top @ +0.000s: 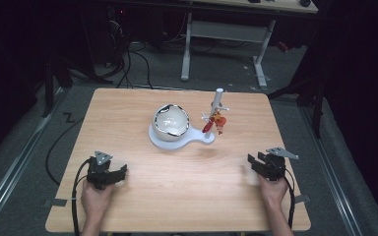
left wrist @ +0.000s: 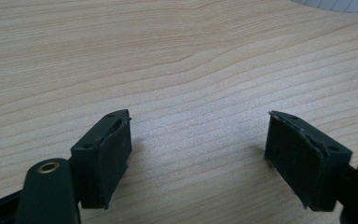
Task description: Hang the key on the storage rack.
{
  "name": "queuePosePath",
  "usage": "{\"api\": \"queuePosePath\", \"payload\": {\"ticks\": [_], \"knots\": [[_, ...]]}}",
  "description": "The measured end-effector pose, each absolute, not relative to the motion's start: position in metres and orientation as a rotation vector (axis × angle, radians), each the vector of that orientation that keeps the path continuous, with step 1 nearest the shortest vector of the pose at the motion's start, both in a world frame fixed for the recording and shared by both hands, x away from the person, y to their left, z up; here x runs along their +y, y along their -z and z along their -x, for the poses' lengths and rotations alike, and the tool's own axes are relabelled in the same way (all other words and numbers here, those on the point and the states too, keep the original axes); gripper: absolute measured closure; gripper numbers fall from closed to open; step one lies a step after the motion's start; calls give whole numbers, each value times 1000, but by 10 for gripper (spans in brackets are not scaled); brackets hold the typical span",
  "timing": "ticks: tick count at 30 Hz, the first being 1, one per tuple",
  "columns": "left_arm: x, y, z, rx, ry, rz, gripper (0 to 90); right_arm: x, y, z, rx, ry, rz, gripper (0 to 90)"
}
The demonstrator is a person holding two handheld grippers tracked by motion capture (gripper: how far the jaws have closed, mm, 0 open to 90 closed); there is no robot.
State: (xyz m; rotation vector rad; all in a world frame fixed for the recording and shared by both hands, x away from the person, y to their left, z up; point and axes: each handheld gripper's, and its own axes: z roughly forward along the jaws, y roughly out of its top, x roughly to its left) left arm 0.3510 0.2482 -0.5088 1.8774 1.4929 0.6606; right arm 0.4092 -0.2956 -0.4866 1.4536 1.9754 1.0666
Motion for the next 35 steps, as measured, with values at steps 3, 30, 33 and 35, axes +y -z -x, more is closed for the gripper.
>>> {"api": "queuePosePath", "payload": {"ticks": [3,30,33,35], "knots": [[248,509,-351,1493,-661,-1878,231,-295,489,-411,1980,-1051,-1454,502],[248,509,-351,1492,-661,-1878,231,-277,502,-415,2076,-899,-1410,404],[248,509,-351,1492,-660,-1878,231,-277,502,-415,2076,-900,-1410,402],[248,509,-351,1492,-660,-1878,231,-277,502,-415,2077,-901,-1410,400]]}}
